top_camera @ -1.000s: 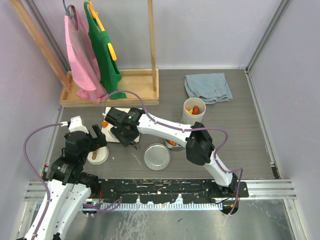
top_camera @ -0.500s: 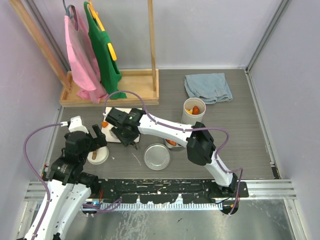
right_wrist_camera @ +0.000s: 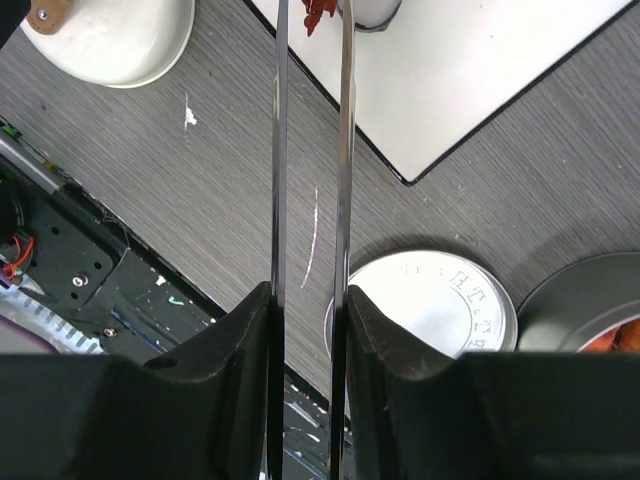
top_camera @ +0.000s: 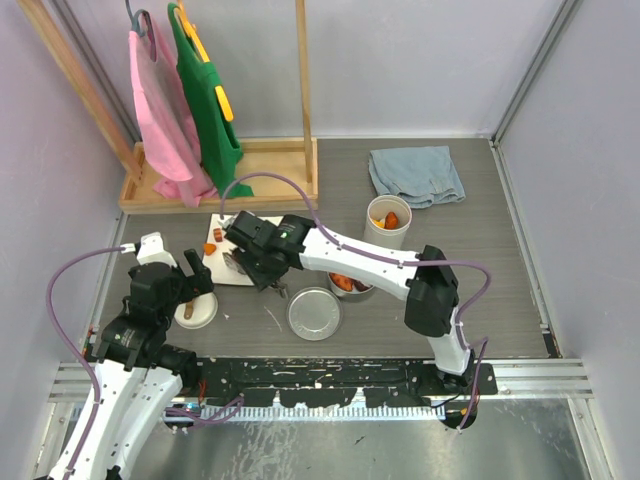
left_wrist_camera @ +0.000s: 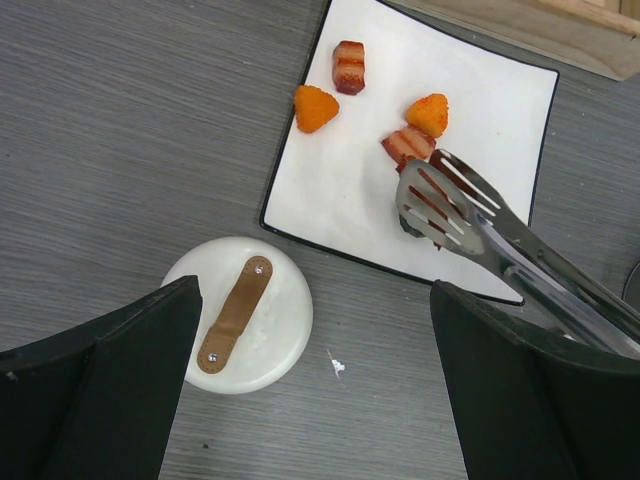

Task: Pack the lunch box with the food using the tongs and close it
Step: Pick up the fake food from the plate, then place the fake food in the packing box.

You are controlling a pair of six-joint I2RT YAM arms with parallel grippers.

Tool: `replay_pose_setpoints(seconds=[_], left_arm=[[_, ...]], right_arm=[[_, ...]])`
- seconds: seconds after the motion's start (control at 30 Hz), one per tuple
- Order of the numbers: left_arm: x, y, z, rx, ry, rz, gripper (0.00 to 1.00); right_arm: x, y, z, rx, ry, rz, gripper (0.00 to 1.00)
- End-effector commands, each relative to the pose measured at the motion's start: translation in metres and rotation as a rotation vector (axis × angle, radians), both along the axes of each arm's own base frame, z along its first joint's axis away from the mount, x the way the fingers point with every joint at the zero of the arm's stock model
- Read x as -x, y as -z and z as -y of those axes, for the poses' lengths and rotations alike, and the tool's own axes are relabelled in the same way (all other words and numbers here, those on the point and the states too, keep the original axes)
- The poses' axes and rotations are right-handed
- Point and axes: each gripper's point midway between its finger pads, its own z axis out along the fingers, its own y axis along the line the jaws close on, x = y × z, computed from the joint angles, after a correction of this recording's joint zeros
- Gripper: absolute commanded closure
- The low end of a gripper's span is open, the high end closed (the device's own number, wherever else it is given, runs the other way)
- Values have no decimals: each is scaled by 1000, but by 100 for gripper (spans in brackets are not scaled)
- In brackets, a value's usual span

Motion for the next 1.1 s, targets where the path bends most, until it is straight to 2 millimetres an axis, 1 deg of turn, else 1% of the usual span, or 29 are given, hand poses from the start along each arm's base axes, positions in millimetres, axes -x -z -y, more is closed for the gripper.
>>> replay_pose_setpoints(seconds=[0.0,0.23,0.37,0.47,0.67,0.77,0.87,0.93,1.07], left_arm=[[-4,-12,-1,12,-14,48,2],[-5,-12,-1,12,-13,43,2],[-4,-12,-1,12,-13,46,2],[-4,-12,-1,12,-14,46,2],[-5,-11,1,13,-5,38,2],[-5,-11,1,15,-6,38,2],[-5,-11,0,14,-8,39,2],[-4,-11,0,14,-6,39,2],[-5,-11,1,15,-6,38,2]], right_arm=[[-4,-47,0,-119,37,74,64],[-7,-63,30,-85,72,122,64],[-5,-67,54,-78,109,131,64],[-11,-69,79,-63,171,164,64],[-17,-72,128,-73,272,163,64],[-17,-72,160,-40,322,159,64],[-15,-67,189,-3,369,157,64],[-10,-60,208,20,392,144,64],[-1,-48,235,53,437,122,64]])
